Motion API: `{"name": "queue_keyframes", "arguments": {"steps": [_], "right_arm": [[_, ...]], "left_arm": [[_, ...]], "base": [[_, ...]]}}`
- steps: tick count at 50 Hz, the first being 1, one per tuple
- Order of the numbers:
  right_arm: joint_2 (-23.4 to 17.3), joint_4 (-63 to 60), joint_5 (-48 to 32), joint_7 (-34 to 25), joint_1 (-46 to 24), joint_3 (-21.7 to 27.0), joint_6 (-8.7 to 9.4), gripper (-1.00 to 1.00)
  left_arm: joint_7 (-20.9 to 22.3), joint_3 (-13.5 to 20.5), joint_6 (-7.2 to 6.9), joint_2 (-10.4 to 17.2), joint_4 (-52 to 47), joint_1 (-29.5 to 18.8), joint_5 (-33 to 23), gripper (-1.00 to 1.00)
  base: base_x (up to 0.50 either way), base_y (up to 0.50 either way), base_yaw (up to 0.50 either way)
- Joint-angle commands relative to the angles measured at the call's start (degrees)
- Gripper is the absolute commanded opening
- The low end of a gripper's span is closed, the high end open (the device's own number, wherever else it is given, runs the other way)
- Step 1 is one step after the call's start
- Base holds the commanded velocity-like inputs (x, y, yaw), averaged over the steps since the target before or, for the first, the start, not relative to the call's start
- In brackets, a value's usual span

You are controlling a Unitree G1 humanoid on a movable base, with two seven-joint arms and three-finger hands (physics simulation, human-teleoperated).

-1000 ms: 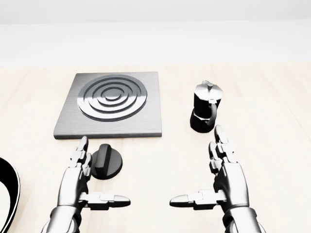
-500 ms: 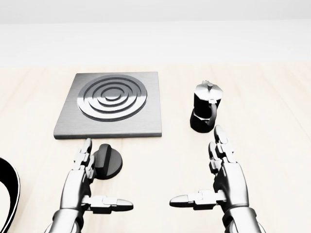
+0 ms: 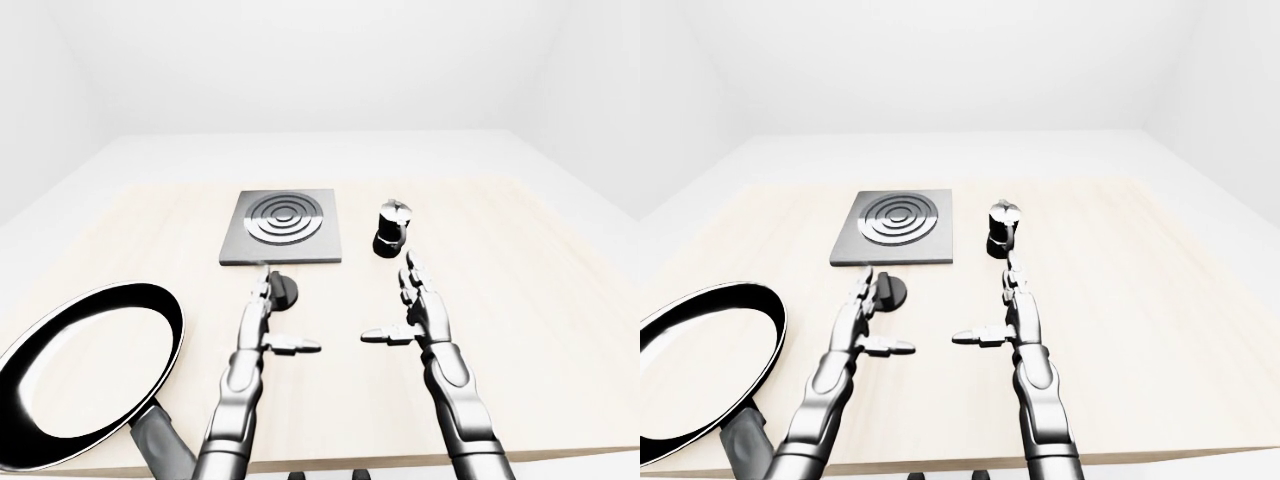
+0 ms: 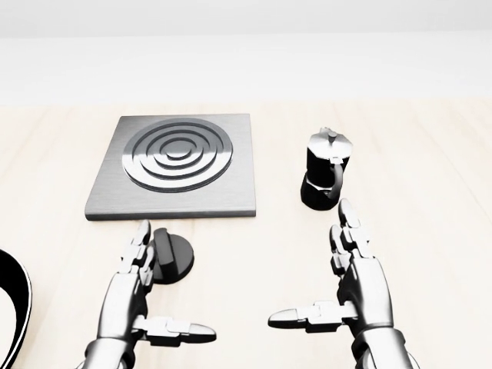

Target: Turn on the stove.

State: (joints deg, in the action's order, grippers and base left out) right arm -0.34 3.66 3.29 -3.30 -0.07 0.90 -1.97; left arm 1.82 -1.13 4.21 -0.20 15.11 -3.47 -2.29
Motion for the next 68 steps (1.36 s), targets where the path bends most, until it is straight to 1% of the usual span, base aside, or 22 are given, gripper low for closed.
{"name": "queue_keyframes", "arguments": {"steps": [1,16,18,21,23,26,31,33,36,38,42,45,46,47,48,49,53,57,61,66,67,68], "right_arm": [[-0.02,0.07,0.02,-0.05,0.02,0.02,-0.03,1.00],[0.00,-0.78,0.06,0.01,0.13,-0.02,0.69,1.00],[0.02,-0.61,0.04,0.02,0.11,-0.02,0.57,1.00],[0.02,-0.77,0.07,0.00,0.18,-0.05,0.65,1.00],[-0.02,-1.03,0.19,-0.06,0.23,0.04,0.84,1.00],[-0.02,-0.67,0.24,-0.09,0.11,0.09,0.67,1.00],[0.00,-0.88,0.20,-0.06,0.20,0.03,0.79,1.00],[0.00,-0.57,0.16,-0.08,0.15,0.02,0.56,1.00],[0.02,-0.30,0.12,-0.08,0.16,-0.01,0.30,1.00],[0.01,-0.43,0.14,-0.06,0.15,0.01,0.46,1.00],[0.04,-0.59,0.08,-0.02,0.20,-0.09,0.60,1.00],[0.00,-0.28,0.17,-0.08,0.08,0.01,0.43,1.00],[-0.01,-0.13,0.17,-0.10,0.04,0.04,0.33,1.00],[-0.01,-0.01,0.17,-0.11,0.06,0.04,0.18,1.00],[0.00,-0.05,0.19,-0.10,0.05,0.05,0.23,1.00],[-0.02,-0.19,0.20,-0.10,0.01,0.05,0.41,1.00],[0.00,0.28,0.16,-0.08,-0.13,0.04,0.13,1.00],[0.01,0.21,0.15,-0.04,-0.16,0.02,0.22,1.00],[0.04,0.15,0.13,-0.05,-0.04,-0.05,0.18,1.00],[0.02,0.12,0.16,-0.07,-0.02,0.00,0.22,1.00],[0.03,-0.15,0.15,-0.06,0.11,-0.05,0.34,1.00],[0.03,-0.18,0.15,-0.06,0.12,-0.05,0.35,1.00]], "left_arm": [[1.19,-2.15,-1.92,-0.74,-5.90,2.53,-1.17,1.00],[2.20,-6.03,-5.74,-1.25,-14.27,6.79,-3.30,1.00],[2.25,-6.43,-5.54,-1.27,-14.18,7.00,-3.46,1.00],[2.36,-7.29,-5.92,-1.31,-15.24,7.70,-3.84,1.00],[2.45,-8.12,-6.65,-1.34,-16.72,8.45,-4.15,1.00],[2.47,-8.60,-6.83,-1.25,-17.34,8.80,-4.27,1.00],[2.34,-8.20,-7.37,-1.02,-19.54,9.08,-3.63,1.00],[1.99,-8.03,-7.99,-0.97,-21.73,9.53,-3.32,1.00],[1.53,-7.58,-7.74,-0.83,-25.90,10.43,-2.18,1.00],[1.27,-7.56,-8.06,-0.72,-28.23,10.96,-1.46,1.00],[0.34,-8.20,-7.99,-0.27,-37.30,13.01,-0.13,1.00],[0.29,-8.70,-6.80,0.15,-42.24,14.17,1.93,1.00],[0.31,-8.98,-4.85,0.38,-44.59,14.94,2.42,1.00],[-0.11,-9.22,-4.77,0.59,-45.68,15.27,2.18,1.00],[-0.32,-9.27,-4.14,0.77,-46.06,15.43,2.23,1.00],[-0.28,-9.69,-2.84,0.94,-47.11,16.39,2.72,1.00],[-0.73,-10.21,-1.74,1.78,-51.68,17.92,3.35,1.00],[-1.09,-10.64,-2.29,2.46,-55.73,19.00,3.57,1.00],[-1.32,-10.75,-4.03,3.01,-61.32,19.96,4.20,1.00],[-2.00,-11.49,-4.94,3.73,-68.06,21.10,2.39,1.00],[-2.16,-11.52,-6.59,3.88,-71.32,21.41,2.48,1.00],[-2.19,-11.52,-6.78,3.90,-71.55,21.38,2.49,1.00]], "base": [[0.00,0.00,0.00],[0.00,0.00,0.00],[0.00,0.00,0.00],[0.00,0.00,0.00],[0.00,0.00,0.00],[0.00,0.00,0.00],[0.00,0.00,0.00],[0.00,0.00,0.00],[0.00,0.00,0.00],[0.00,0.00,0.00],[0.00,0.00,0.00],[0.00,0.00,0.00],[0.00,0.00,0.00],[0.00,0.00,0.00],[0.00,0.00,0.00],[0.00,0.00,0.00],[0.00,0.00,0.00],[0.00,0.00,0.00],[0.00,0.00,0.00],[0.00,0.00,0.00],[0.00,0.00,0.00],[0.00,0.00,0.00]]}}
